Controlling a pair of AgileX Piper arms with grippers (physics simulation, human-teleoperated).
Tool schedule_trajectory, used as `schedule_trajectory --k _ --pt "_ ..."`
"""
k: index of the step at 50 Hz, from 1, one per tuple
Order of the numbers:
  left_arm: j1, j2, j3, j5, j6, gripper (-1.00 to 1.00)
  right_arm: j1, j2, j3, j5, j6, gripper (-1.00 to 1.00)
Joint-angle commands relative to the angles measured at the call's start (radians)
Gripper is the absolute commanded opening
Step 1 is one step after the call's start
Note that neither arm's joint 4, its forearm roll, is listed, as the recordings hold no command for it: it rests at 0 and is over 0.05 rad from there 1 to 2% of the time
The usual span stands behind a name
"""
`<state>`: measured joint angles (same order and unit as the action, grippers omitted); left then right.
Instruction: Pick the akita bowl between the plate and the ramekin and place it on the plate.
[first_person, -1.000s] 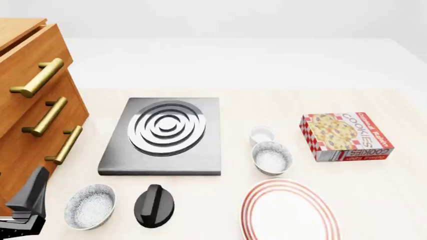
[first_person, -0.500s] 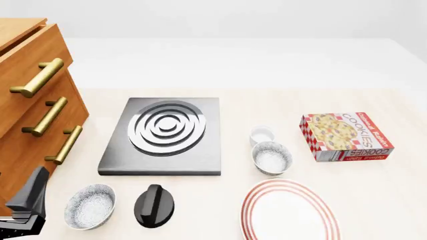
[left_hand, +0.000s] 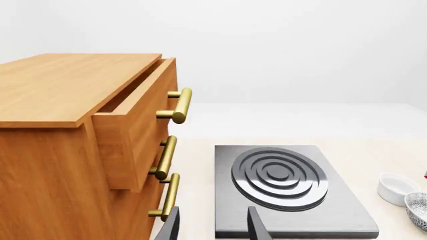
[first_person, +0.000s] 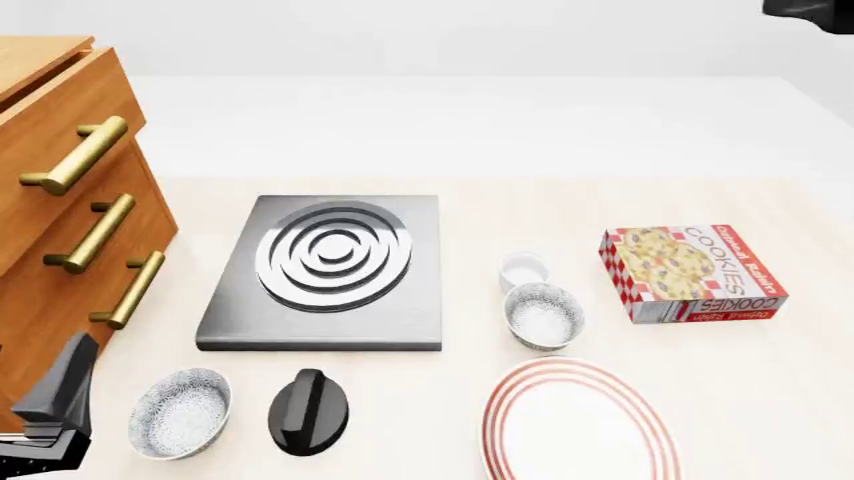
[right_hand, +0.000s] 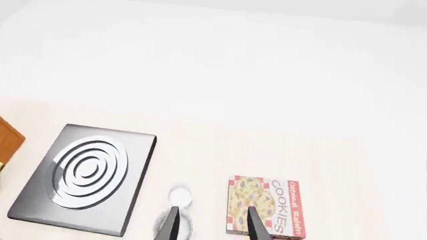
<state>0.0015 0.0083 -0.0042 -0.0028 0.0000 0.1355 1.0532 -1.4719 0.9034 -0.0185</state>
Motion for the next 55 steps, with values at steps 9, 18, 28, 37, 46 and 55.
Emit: schedule_trajectory --k 9,18,28,37,46,55 --pt "0.000 0.000 0.000 0.000 0.000 1.00 -0.004 0.081 0.190 -0.085 0.030 1.00" --pt "0.000 0.000 0.000 0.000 0.000 1.00 0.001 0.173 0.292 -0.201 0.054 1.00" --pt "0.001 -0.002 0.000 0.002 0.000 1.00 -0.025 0.230 0.361 -0.301 0.047 1.00" --pt "0.002 -0.002 0.000 0.002 0.000 1.00 -0.042 0.296 0.417 -0.370 0.050 1.00" --pt "0.002 -0.002 0.001 0.001 0.000 1.00 -0.045 0.325 0.451 -0.413 0.056 1.00" --pt "0.002 -0.001 0.001 0.001 0.000 1.00 -0.036 0.361 0.491 -0.449 0.080 1.00"
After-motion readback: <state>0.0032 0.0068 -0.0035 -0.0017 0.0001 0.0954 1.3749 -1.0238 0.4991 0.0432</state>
